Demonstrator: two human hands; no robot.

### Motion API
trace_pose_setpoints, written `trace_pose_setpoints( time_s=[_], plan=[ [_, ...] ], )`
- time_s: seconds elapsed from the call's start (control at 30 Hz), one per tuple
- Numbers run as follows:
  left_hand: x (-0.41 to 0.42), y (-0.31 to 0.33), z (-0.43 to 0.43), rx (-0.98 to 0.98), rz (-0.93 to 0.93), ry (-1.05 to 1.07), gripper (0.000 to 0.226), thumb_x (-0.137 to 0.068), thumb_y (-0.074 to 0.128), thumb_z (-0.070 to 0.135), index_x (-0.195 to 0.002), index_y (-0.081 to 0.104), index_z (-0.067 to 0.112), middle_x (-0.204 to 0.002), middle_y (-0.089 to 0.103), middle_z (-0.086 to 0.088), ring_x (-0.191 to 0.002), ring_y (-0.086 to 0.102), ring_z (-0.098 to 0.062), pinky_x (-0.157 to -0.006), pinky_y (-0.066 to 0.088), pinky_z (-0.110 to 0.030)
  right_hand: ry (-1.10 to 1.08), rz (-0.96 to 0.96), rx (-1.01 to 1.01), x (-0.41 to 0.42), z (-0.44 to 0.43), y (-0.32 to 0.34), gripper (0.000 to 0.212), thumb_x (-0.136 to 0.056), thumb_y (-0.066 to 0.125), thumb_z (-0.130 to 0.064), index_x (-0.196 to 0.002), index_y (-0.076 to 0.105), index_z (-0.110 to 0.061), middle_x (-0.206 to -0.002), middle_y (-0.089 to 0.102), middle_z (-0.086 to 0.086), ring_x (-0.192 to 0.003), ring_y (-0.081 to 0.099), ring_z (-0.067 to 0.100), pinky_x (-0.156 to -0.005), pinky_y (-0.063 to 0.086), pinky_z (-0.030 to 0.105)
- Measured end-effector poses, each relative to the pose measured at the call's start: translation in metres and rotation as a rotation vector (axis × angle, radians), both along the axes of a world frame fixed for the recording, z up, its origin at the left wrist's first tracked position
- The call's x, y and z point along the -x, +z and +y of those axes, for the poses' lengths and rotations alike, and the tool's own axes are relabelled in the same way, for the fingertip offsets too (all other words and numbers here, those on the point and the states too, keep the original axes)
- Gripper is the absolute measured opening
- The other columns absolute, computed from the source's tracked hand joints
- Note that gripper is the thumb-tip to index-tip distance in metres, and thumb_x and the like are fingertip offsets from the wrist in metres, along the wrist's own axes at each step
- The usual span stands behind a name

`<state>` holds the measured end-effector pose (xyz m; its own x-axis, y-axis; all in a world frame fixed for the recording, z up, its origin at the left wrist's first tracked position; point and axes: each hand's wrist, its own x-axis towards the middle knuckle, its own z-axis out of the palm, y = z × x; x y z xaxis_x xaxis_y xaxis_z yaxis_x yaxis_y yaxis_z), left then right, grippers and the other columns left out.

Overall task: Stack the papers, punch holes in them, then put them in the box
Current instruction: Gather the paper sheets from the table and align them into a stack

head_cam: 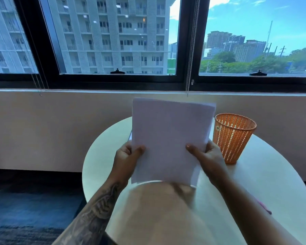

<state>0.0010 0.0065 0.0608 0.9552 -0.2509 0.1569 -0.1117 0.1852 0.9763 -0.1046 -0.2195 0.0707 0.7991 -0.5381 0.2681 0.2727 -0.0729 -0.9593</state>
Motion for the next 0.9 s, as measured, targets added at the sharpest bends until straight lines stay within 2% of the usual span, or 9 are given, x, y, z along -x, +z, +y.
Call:
trace_pose_setpoints(
  time_s=[0.1,0.2,0.3,0.37,0.43,0.5,0.6,0.8,0.9],
  plan=[
    [0.003,-0.019,-0.001,-0.056,0.036,0.045,0.010,-0.090,0.071,0.015,-0.084,0.073,0.007,-0.089,0.075,-0.011,-0.083,0.065,-0.026,-0.083,0.056,-0.046,-0.001,0.065,-0.004,0.002,-0.002,-0.022,0.025,-0.085,0.076,-0.016,-0.109,0.069,-0.012,-0.101,0.079,0.009,-0.093,0.076,0.027,-0.079,0.061,0.038],
    [0.002,-0.019,-0.004,-0.029,0.061,0.093,0.016,-0.091,0.069,0.017,-0.081,0.072,0.005,-0.083,0.073,-0.005,-0.080,0.062,-0.023,-0.080,0.052,-0.040,0.001,0.074,-0.026,0.002,-0.002,-0.028,0.021,-0.090,0.071,-0.012,-0.110,0.066,-0.009,-0.095,0.079,0.010,-0.089,0.075,0.024,-0.072,0.059,0.027],
    [-0.003,-0.014,-0.004,0.041,0.096,0.151,0.014,-0.091,0.070,0.018,-0.080,0.075,0.012,-0.084,0.075,-0.002,-0.081,0.062,-0.023,-0.078,0.050,-0.037,-0.055,0.116,-0.072,0.001,0.000,-0.032,0.039,-0.090,0.073,-0.016,-0.124,0.054,-0.015,-0.106,0.070,0.006,-0.097,0.069,0.018,-0.077,0.052,0.024],
    [-0.008,-0.012,-0.006,0.084,0.136,0.165,0.012,-0.088,0.074,0.023,-0.086,0.077,0.012,-0.092,0.078,-0.004,-0.090,0.067,-0.030,-0.084,0.053,-0.042,-0.097,0.139,-0.177,0.000,0.004,-0.037,0.052,-0.088,0.075,-0.021,-0.131,0.047,-0.018,-0.114,0.062,0.000,-0.105,0.064,0.015,-0.085,0.050,0.029],
    [-0.006,-0.007,-0.013,0.154,0.200,0.158,0.013,-0.088,0.074,0.021,-0.096,0.077,0.012,-0.104,0.078,-0.007,-0.103,0.068,-0.035,-0.094,0.053,-0.050,-0.017,0.151,-0.388,-0.001,0.013,-0.042,0.043,-0.082,0.076,-0.023,-0.118,0.054,-0.014,-0.109,0.062,0.002,-0.104,0.063,0.022,-0.095,0.050,0.040],
    [0.000,-0.005,-0.020,0.215,0.250,0.138,0.011,-0.090,0.072,0.017,-0.099,0.075,0.011,-0.108,0.076,-0.008,-0.105,0.067,-0.034,-0.097,0.051,-0.052,0.139,0.141,-0.526,-0.002,0.028,-0.045,0.033,-0.078,0.074,-0.021,-0.106,0.060,-0.013,-0.102,0.069,0.009,-0.093,0.066,0.026,-0.092,0.052,0.046],
    [0.010,-0.006,-0.030,0.259,0.311,0.054,0.007,-0.093,0.067,0.011,-0.097,0.073,0.012,-0.103,0.076,-0.008,-0.095,0.067,-0.030,-0.087,0.056,-0.049,0.134,0.070,-0.469,-0.004,0.041,-0.044,0.025,-0.089,0.067,-0.005,-0.113,0.065,-0.013,-0.104,0.077,0.008,-0.092,0.071,0.027,-0.085,0.057,0.049],
    [-0.031,0.017,0.015,0.386,0.307,-0.097,0.012,-0.092,0.058,0.020,-0.095,0.068,0.015,-0.078,0.076,0.000,-0.066,0.070,-0.014,-0.056,0.058,-0.028,-0.064,0.103,-0.267,0.006,-0.005,-0.025,0.022,-0.088,0.061,0.008,-0.093,0.072,-0.010,-0.095,0.077,0.011,-0.078,0.070,0.025,-0.077,0.054,0.043],
    [-0.054,0.030,0.045,0.200,0.168,-0.134,0.016,-0.085,0.067,0.018,-0.100,0.069,0.017,-0.077,0.072,-0.001,-0.059,0.064,-0.012,-0.054,0.050,-0.024,-0.088,0.129,-0.130,0.017,-0.025,-0.015,0.018,-0.087,0.062,0.007,-0.091,0.072,-0.009,-0.094,0.074,0.016,-0.079,0.067,0.026,-0.076,0.053,0.040]
  ],
)
